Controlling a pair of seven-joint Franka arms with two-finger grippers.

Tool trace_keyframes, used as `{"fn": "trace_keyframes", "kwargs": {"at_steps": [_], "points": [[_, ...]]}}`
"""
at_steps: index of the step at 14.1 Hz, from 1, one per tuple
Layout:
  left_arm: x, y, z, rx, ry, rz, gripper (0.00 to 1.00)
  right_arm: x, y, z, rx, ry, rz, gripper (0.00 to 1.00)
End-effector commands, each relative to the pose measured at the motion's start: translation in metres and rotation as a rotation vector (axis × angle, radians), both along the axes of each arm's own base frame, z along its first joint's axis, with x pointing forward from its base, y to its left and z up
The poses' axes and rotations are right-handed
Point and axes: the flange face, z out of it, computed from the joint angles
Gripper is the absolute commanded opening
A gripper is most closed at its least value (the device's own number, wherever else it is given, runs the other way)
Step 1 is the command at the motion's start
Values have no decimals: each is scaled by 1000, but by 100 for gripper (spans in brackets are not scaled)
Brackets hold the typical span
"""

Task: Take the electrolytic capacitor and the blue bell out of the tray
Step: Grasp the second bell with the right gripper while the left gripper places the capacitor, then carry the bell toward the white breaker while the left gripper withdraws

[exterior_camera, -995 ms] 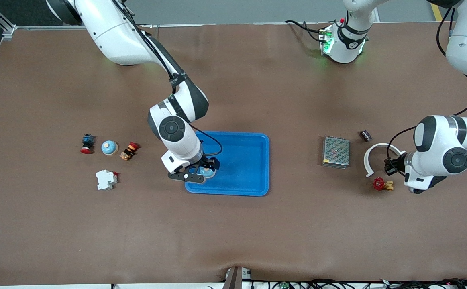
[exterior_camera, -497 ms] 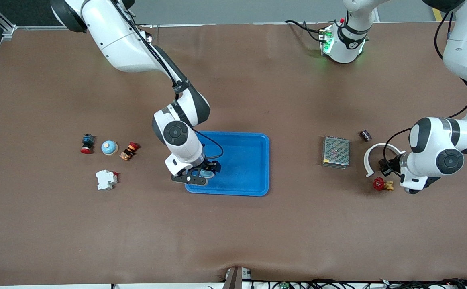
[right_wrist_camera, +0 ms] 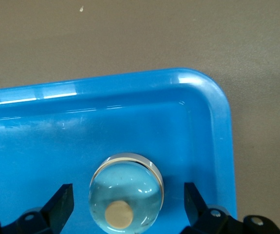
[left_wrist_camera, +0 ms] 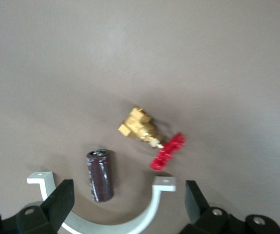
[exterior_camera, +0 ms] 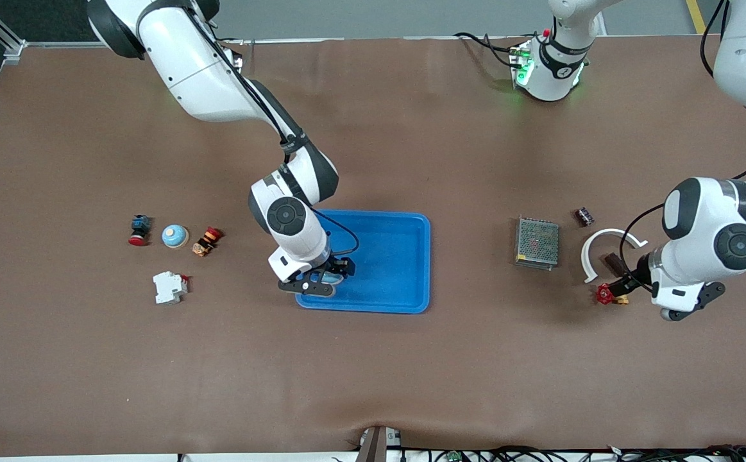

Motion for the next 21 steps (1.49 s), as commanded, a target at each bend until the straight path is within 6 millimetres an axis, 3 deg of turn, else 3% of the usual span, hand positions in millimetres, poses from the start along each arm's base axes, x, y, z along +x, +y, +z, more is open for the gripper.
{"fn": "trace_keyframes", "kwargs": {"at_steps": [1,3,5,9,10,13,16,21], "points": [[4,-16,44,29,-59,-61,100,2,6,-4,-7,-7,-1,100],[9,-18,74,44,-105,-111,100,3,7,-7,0,-19,-2,100],[12,-32,107,49,-136,-179,100,-1,12,-13,4,-24,8,100],[17,-38,168,62,-90,-239,100,-4,15,-18,2,-22,14,100],[17,-34,180,64,-76,-264,100,-4,15,-18,2,-22,14,95],[15,-33,204,68,-60,-340,100,-3,14,-19,0,-17,12,66],[4,-46,231,57,-73,-356,100,-1,12,-16,2,-22,13,37],[-9,-55,254,32,-64,-424,100,3,16,10,13,-28,17,36]]}}
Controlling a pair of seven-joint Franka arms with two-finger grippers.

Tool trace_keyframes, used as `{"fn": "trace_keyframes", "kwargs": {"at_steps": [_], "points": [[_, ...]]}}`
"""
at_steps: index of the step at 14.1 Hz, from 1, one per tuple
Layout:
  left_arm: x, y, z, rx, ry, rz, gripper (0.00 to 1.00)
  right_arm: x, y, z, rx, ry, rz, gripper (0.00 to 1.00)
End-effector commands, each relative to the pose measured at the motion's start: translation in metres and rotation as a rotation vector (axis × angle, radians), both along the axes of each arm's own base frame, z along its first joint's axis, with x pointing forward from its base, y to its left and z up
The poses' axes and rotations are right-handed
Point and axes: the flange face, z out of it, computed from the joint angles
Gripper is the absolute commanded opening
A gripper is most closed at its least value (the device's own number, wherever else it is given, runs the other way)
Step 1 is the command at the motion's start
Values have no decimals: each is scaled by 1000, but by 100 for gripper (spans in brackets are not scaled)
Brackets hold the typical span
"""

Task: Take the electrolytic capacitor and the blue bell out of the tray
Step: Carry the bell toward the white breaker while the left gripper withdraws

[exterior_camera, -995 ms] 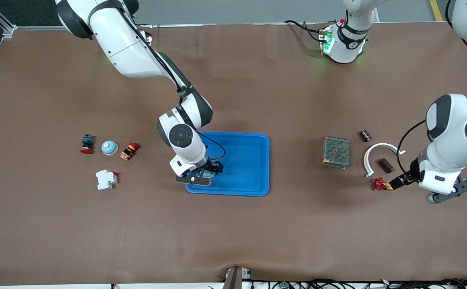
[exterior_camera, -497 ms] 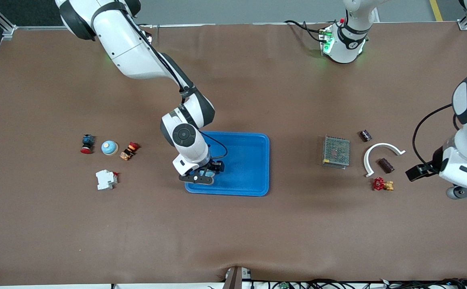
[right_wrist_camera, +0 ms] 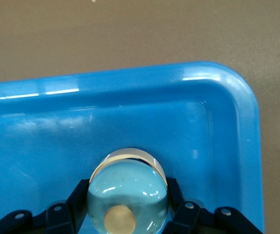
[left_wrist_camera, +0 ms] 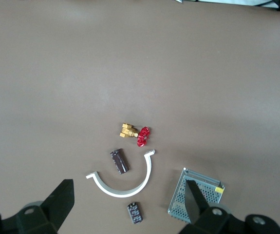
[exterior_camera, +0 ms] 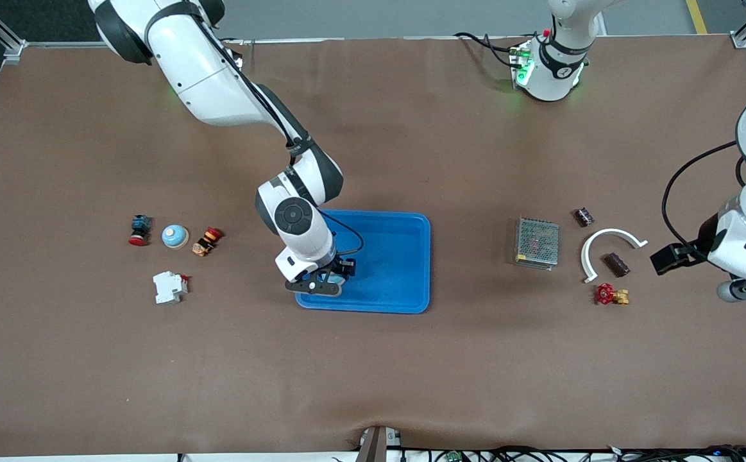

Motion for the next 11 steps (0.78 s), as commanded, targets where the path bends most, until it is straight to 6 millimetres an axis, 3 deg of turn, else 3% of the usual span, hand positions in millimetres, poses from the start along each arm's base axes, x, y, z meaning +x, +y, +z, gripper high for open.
{"fn": "trace_keyframes", "kwargs": {"at_steps": [1,5,8,11], "points": [[-11,-2,18,-23,13,-34,100,3,4,27,-6,14,3,36],[-23,-1,41,-58,-4,-7,100,3,0,87,-21,47,22,36],[-34,-12,50,-57,28,-12,100,18,-45,138,-24,92,127,36],[-55,-28,69,-28,53,-43,100,46,-127,173,-2,117,292,36]]}}
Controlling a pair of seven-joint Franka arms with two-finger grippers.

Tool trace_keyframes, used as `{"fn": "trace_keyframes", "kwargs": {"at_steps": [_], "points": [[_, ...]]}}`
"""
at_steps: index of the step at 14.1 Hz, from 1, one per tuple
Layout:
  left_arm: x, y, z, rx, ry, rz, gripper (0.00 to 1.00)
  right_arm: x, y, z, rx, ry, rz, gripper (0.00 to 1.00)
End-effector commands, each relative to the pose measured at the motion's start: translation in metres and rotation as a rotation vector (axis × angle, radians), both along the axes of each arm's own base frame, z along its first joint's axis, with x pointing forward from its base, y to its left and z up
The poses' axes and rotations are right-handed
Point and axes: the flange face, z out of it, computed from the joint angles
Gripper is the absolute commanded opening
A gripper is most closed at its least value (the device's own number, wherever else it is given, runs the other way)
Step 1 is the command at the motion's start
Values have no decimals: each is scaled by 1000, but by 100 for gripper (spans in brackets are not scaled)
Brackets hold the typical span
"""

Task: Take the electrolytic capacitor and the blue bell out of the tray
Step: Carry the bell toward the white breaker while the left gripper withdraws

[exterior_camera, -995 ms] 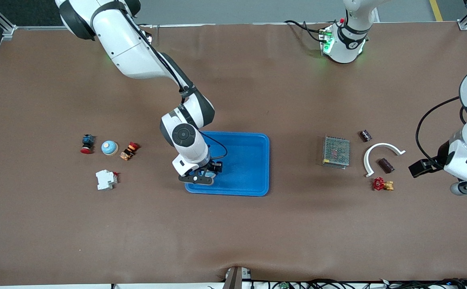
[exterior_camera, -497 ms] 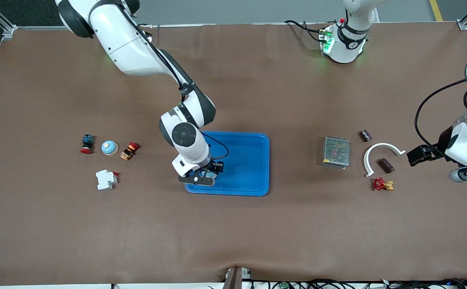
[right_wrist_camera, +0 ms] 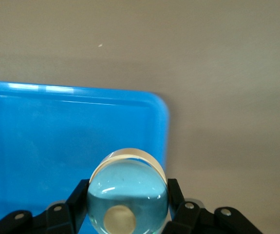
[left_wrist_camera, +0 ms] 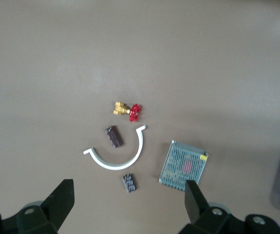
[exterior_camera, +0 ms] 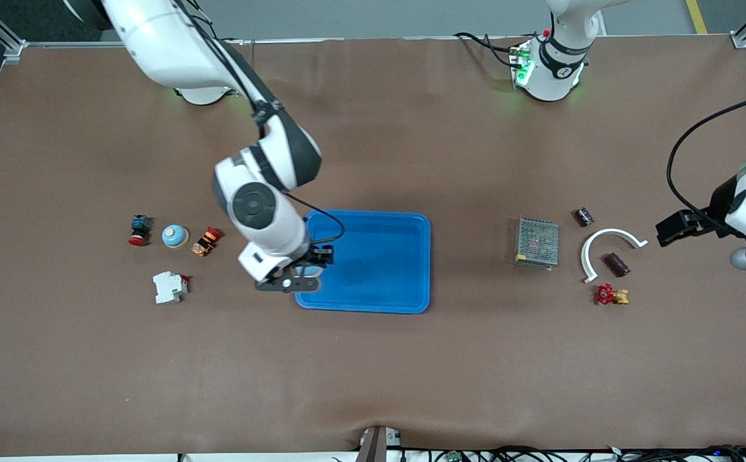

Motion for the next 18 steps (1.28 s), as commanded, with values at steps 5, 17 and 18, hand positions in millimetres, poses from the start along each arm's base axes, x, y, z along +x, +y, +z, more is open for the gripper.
{"fn": "trace_keyframes", "kwargs": {"at_steps": [5,17,18], "points": [[-53,-27,27,47,38,-96,100,53,-185,26,10,-22,378,36],[-97,-24,44,-44,24,-53,100,77,-388,-44,-67,-62,882,36],[-97,-18,44,-72,35,-43,100,75,-397,-58,-59,-55,896,36]]}}
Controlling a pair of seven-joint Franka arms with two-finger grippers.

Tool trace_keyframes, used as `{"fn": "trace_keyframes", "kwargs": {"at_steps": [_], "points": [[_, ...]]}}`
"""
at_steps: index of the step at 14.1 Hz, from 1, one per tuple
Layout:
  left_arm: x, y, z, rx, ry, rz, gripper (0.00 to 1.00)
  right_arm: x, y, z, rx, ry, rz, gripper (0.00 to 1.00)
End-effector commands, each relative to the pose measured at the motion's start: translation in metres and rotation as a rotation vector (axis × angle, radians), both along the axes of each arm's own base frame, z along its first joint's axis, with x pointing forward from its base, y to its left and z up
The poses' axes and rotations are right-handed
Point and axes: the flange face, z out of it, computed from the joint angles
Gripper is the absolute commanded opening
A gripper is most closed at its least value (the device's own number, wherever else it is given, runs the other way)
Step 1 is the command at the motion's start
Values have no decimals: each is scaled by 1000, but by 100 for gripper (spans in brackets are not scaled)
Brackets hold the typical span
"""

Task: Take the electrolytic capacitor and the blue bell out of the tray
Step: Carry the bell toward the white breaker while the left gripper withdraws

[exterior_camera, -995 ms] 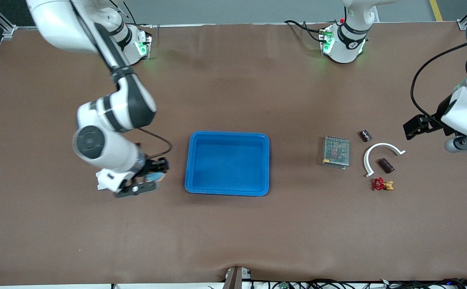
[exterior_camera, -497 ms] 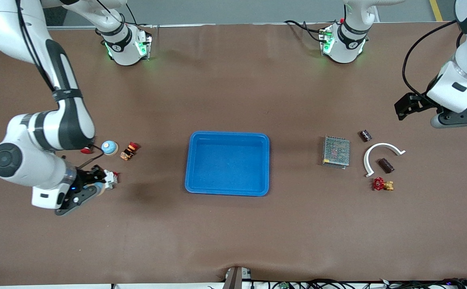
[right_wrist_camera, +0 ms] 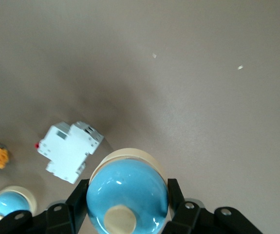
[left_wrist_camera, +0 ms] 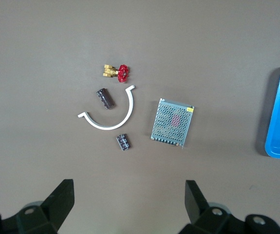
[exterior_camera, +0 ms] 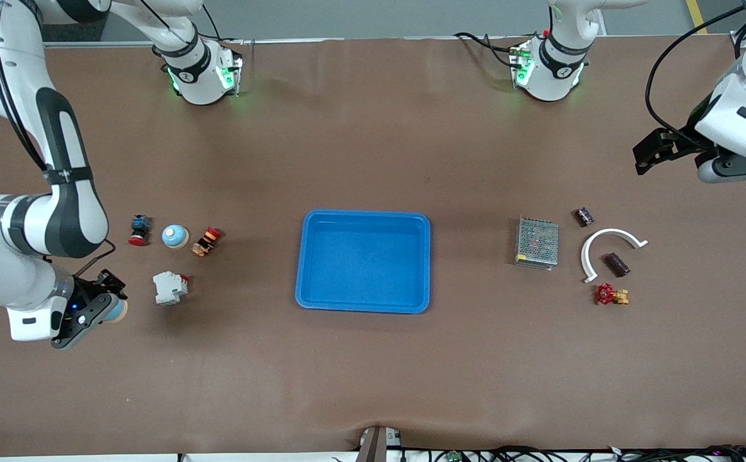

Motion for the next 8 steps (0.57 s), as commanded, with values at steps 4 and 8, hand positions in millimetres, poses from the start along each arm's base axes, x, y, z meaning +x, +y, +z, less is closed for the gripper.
{"fn": "trace_keyframes", "kwargs": {"at_steps": [4,8], "points": [[-15,19,13,-60,11,-25,100,-22,-25,-62,7,10,90,36],[-22,11,18,-46,15,-37,100,-28,-35,-87,16,43,123,36]]}}
